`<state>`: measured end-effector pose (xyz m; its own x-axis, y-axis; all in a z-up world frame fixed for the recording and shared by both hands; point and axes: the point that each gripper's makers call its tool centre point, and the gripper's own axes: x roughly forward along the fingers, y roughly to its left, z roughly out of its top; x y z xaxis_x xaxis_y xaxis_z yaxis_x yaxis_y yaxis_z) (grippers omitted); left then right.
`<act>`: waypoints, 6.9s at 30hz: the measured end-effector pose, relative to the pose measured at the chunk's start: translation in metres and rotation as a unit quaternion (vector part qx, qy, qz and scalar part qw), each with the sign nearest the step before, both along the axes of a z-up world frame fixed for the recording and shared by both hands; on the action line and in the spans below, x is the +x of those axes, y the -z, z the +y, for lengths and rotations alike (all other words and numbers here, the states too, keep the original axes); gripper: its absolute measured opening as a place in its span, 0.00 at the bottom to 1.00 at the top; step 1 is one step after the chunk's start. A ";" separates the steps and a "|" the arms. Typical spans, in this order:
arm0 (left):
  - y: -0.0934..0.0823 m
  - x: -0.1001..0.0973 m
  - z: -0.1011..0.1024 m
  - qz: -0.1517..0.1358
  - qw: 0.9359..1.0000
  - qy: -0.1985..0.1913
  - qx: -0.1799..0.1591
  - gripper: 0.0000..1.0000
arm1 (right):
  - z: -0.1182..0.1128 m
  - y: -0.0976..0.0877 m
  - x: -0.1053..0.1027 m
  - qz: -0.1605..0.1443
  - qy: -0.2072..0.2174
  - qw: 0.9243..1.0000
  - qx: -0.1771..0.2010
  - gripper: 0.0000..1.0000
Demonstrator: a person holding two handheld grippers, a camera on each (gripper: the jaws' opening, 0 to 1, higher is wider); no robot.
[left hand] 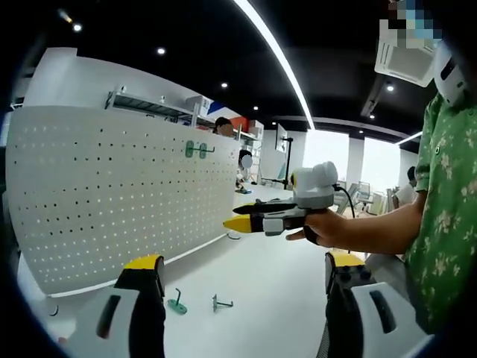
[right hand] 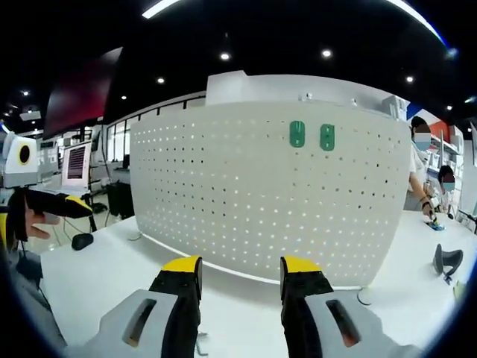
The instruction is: Insert the hook assembly into the mounting plate slot until the hook locks in place.
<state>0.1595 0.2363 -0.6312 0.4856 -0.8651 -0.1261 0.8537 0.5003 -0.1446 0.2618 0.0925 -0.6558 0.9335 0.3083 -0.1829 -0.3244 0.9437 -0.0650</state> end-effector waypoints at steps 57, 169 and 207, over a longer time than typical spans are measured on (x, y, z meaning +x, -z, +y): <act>-0.003 0.025 0.091 -0.023 0.987 -0.160 0.022 0.90 | 0.004 -0.006 -0.001 -0.009 -0.012 1.000 0.000 0.42; -0.010 0.028 0.091 -0.027 0.986 -0.162 0.016 0.89 | 0.003 -0.019 0.001 -0.024 -0.012 1.000 0.005 0.42; 0.011 0.033 0.092 -0.003 0.986 -0.165 0.021 0.87 | 0.065 0.081 0.026 0.086 -0.083 0.992 -0.039 0.35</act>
<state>0.1926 0.3280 -0.6419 0.7400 -0.6547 -0.1543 0.6449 0.7557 -0.1138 0.2882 0.1580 -0.7365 0.8236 0.4348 -0.3641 -0.4882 0.8703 -0.0650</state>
